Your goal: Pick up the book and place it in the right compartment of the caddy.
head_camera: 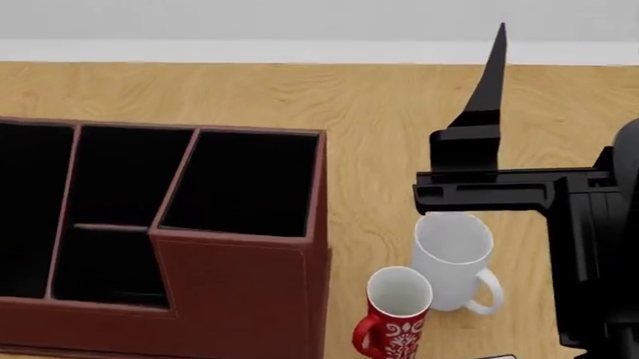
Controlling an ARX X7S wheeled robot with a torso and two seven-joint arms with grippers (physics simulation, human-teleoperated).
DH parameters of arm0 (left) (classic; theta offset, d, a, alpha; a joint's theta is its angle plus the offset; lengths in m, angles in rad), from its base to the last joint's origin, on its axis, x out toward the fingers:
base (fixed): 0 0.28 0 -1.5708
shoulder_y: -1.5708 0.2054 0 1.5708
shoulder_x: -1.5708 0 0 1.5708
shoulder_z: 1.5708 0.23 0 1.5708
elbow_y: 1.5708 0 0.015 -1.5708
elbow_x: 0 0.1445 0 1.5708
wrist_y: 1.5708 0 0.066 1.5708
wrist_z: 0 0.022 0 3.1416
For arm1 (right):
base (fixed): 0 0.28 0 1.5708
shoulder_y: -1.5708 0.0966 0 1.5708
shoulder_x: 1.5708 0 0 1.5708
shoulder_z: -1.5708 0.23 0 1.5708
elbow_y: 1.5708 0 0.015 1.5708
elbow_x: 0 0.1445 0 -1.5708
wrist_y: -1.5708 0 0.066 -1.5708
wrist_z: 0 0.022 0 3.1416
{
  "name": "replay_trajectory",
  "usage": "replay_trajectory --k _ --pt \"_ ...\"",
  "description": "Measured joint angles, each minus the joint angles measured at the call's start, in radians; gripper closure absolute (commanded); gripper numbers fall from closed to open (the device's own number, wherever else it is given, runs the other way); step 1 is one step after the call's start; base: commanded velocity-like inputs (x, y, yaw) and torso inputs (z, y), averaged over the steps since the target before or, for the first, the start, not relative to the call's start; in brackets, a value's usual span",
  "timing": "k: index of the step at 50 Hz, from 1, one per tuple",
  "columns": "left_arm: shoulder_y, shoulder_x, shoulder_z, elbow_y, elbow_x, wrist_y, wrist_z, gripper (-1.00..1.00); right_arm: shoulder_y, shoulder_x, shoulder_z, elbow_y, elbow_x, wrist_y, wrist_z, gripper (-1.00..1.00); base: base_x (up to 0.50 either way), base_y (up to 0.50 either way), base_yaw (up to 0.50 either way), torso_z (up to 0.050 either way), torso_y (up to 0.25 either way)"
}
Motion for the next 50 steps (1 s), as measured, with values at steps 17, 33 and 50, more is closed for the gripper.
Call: replay_trajectory --k 17,33,50 --pt "0.007 -0.027 0.004 -0.011 -0.037 0.029 -0.034 -1.00 -0.003 0.009 -0.033 0.013 -0.001 -0.022 0.008 -1.00 0.37 -0.06 0.00 0.000 0.001" --pt "-0.020 -0.054 -0.033 -0.008 -0.117 0.016 -0.081 -1.00 0.128 0.048 0.021 0.044 0.157 0.095 -0.016 -1.00 0.00 0.00 0.00 0.000 0.000" --pt "-0.069 -0.072 -0.068 -0.015 -0.212 0.015 -0.143 -1.00 0.702 0.290 -0.298 0.341 0.288 0.282 -0.408 -1.00 0.00 0.00 0.00 0.000 0.000"
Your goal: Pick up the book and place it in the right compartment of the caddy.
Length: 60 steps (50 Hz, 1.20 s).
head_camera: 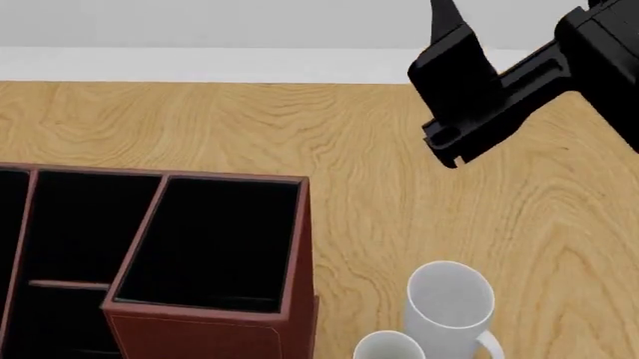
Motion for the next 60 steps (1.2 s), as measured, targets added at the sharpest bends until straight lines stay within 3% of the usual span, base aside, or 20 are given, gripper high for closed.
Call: replay_trajectory --k 17,29,41,60 --pt "-0.053 -0.022 -0.013 -0.002 -0.084 -0.004 -0.062 -1.00 0.551 0.122 -0.736 0.225 -0.185 -0.034 -0.727 -1.00 0.00 0.00 0.00 0.000 0.000" --pt "-0.029 -0.028 0.005 -0.009 -0.062 0.040 -0.052 -1.00 0.775 0.169 -1.141 0.241 -0.365 -0.180 -1.148 -1.00 0.00 0.00 0.00 0.000 0.000" --pt "0.020 -0.030 0.032 -0.021 -0.006 0.101 -0.021 -1.00 0.805 0.205 -1.305 0.153 -0.439 -0.308 -1.320 -1.00 0.00 0.00 0.00 0.000 0.000" --pt "0.058 -0.049 0.037 -0.023 0.002 0.139 -0.025 -1.00 0.714 0.210 -1.381 0.031 -0.444 -0.399 -1.332 -1.00 0.00 0.00 0.00 0.000 0.000"
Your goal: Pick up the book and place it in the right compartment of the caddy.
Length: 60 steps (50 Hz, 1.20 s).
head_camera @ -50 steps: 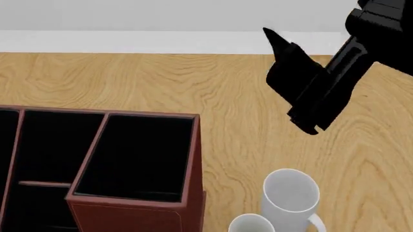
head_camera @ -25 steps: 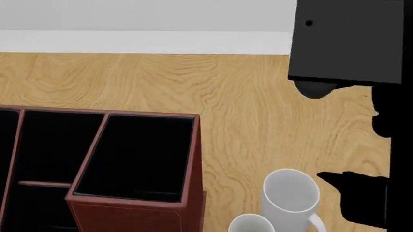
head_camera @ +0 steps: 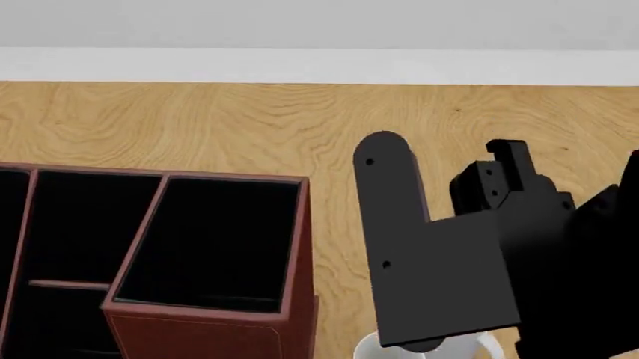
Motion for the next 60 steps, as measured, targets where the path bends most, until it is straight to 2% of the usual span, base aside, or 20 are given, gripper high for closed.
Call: replay_trajectory --k 23,60 --pt "-0.018 -0.034 0.002 0.001 -0.051 0.000 -0.046 -1.00 -0.189 -0.017 -0.034 -0.033 0.007 -0.092 0.125 -1.00 0.00 0.00 0.00 0.000 0.000" --pt "0.011 -0.065 0.020 -0.006 -0.057 0.041 -0.067 -1.00 -0.361 0.055 -0.166 -0.048 -0.113 -0.190 0.215 -1.00 0.00 0.00 0.00 0.000 0.000"
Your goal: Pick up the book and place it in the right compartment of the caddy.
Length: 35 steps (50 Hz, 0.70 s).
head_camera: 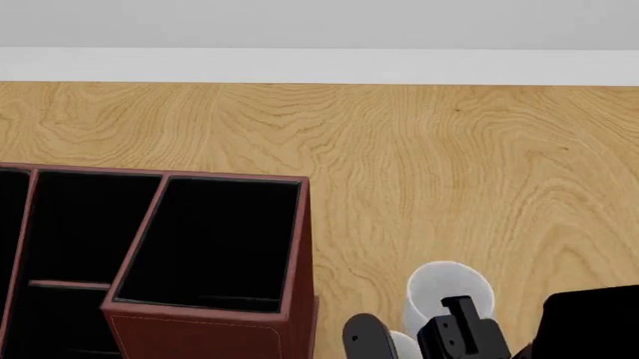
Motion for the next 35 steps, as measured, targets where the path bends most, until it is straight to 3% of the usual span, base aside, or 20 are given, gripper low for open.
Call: replay_trajectory --k 35 --pt "0.028 -0.015 0.039 -0.018 0.031 0.038 -0.005 -1.00 -0.154 -0.037 -0.111 0.151 -0.127 -0.080 0.099 -1.00 0.00 0.00 0.00 0.000 0.000"
